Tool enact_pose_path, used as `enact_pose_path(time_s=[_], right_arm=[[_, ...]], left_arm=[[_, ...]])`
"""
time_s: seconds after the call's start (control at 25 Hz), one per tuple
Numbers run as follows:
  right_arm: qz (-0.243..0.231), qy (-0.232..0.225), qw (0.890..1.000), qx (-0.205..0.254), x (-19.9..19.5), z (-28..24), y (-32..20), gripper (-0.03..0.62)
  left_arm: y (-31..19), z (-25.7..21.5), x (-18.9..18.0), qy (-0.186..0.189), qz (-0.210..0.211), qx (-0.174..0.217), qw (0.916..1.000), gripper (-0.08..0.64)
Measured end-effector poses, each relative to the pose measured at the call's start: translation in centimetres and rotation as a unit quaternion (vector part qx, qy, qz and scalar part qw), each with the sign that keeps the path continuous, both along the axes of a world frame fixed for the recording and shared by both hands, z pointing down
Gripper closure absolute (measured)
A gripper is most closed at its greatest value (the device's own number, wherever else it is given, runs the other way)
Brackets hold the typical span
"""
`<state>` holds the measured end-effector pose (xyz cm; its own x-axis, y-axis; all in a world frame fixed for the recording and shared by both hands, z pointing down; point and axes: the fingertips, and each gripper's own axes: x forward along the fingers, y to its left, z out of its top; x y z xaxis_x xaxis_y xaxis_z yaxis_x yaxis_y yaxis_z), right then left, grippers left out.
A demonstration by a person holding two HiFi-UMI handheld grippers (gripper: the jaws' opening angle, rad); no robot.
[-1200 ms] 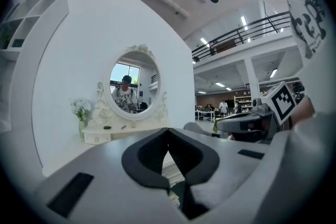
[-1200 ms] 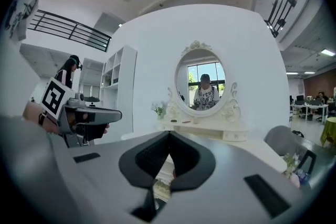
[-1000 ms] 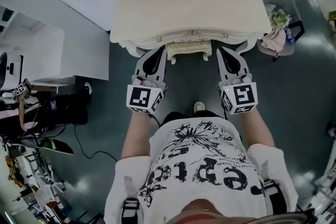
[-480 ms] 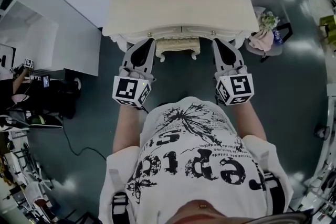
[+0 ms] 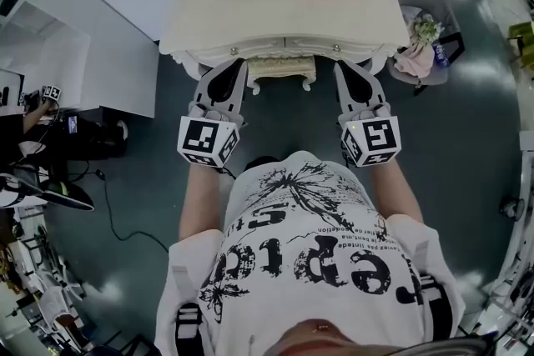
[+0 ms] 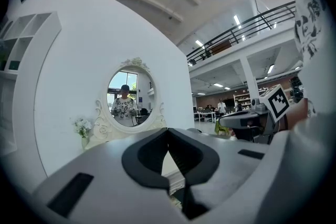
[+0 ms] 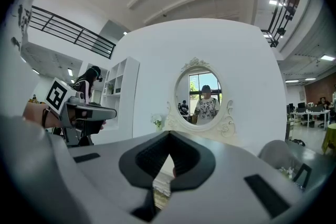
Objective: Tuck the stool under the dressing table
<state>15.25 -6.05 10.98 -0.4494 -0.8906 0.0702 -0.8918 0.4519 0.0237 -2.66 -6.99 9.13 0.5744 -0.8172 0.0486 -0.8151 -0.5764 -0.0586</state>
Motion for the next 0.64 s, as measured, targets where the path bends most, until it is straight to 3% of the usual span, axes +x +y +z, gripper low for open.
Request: enact_pose_path(time_s=[0.64], right_arm=[[-0.025, -0.006, 1.0, -0.002, -0.5, 0.6, -0.7, 0.575]], left_arm=[[0.4, 2.3, -0.1, -0.012, -0.019, -0.035, 0.9991, 0.54]])
